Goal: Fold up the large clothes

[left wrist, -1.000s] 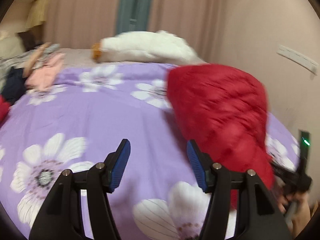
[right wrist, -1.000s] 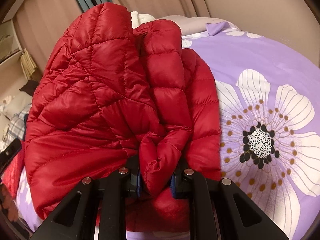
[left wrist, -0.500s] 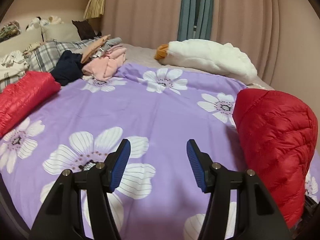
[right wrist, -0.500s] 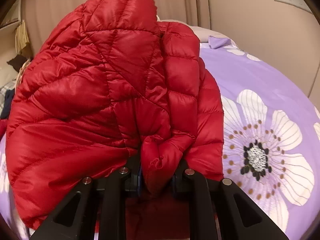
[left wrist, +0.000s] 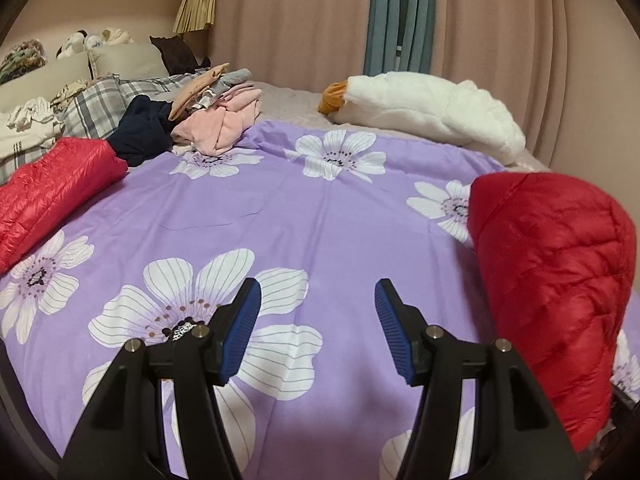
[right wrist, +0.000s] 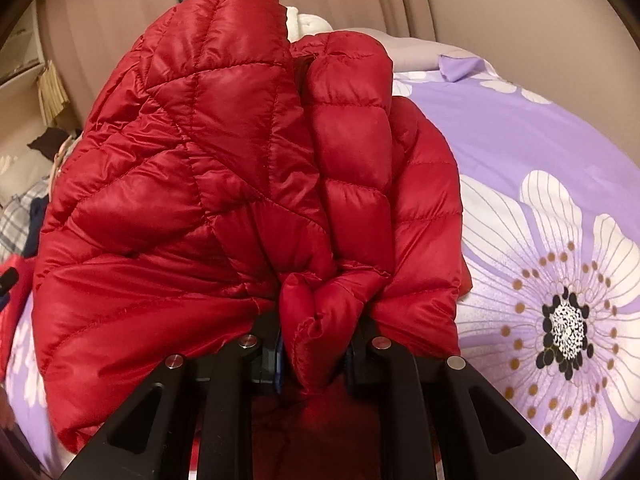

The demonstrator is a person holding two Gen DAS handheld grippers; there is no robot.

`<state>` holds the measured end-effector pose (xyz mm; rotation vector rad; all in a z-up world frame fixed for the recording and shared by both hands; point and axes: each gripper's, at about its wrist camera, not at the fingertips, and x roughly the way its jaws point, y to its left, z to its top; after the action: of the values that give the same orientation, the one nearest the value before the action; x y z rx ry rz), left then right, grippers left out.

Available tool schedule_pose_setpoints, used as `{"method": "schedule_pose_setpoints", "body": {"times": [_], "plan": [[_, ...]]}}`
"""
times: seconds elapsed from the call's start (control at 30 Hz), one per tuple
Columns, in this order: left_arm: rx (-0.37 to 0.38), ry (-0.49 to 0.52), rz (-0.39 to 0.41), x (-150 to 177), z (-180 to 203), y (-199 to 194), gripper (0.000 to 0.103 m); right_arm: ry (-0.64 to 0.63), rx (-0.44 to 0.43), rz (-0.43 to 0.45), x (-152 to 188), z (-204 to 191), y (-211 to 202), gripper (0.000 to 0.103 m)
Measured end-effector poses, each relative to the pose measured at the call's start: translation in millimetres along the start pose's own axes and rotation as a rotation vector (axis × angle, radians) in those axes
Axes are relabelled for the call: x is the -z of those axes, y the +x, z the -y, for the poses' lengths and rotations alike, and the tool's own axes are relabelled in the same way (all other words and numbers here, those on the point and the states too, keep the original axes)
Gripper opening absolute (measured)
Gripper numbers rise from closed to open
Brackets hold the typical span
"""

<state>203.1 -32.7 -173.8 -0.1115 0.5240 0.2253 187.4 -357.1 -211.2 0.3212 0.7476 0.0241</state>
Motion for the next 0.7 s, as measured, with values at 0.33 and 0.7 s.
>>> {"method": "schedule_pose_setpoints", "body": {"times": [0.33,0.7], "plan": [[0.001,0.028,-0.018,5,9,4,0.059,0.067,-0.075,0.014,-1,16,-2,0.019],[0.201,0.104,-0.044,18,39,-3,0.063,0.179,-0.112,0.111,0,43,-51,0.079]]}}
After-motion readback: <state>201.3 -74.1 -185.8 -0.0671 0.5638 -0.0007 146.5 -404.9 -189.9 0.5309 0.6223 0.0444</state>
